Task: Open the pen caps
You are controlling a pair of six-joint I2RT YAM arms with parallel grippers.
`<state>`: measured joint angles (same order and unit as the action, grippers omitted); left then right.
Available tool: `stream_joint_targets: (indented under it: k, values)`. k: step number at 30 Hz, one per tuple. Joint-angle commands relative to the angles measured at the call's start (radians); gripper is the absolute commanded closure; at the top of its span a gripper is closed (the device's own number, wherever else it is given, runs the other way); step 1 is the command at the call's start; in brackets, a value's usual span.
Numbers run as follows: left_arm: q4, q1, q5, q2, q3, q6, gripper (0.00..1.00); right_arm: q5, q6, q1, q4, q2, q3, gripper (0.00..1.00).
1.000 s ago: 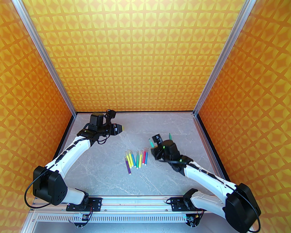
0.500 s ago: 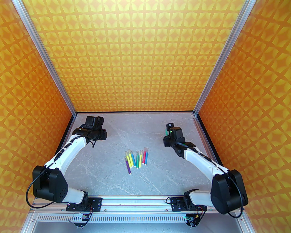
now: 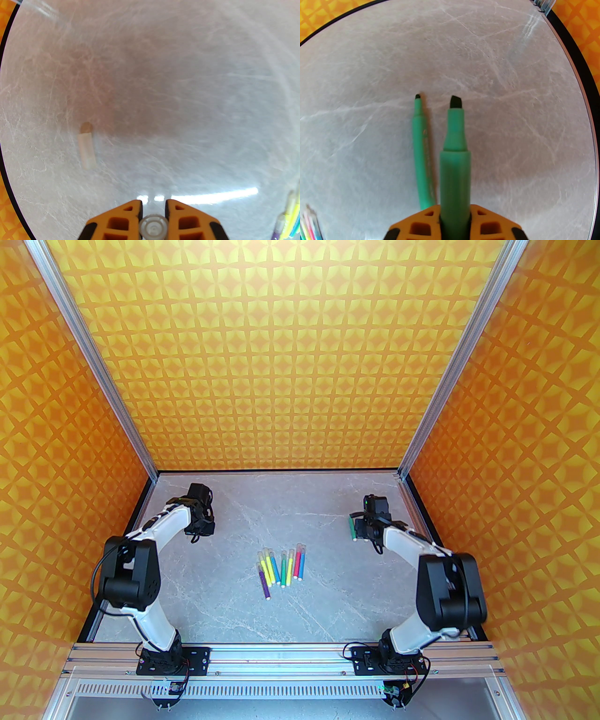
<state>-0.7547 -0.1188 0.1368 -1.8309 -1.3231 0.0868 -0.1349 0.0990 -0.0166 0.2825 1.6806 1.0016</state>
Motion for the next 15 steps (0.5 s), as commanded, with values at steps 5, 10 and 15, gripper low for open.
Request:
stream_joint_targets:
  k: [5, 10, 15]
  values:
    - [-0.018, 0.018, 0.031, -0.060, -0.061, -0.030, 1.00, 0.024, 0.010, 0.029, 0.037, 0.100, 0.083, 1.00]
    - [-0.024, 0.031, 0.036, -0.094, -0.068, -0.030, 1.00, 0.022, 0.012, 0.032, 0.052, 0.149, 0.111, 1.00]
    - [-0.016, 0.045, 0.035, -0.112, -0.069, -0.029, 0.98, 0.022, 0.012, 0.033, 0.053, 0.180, 0.131, 0.98]
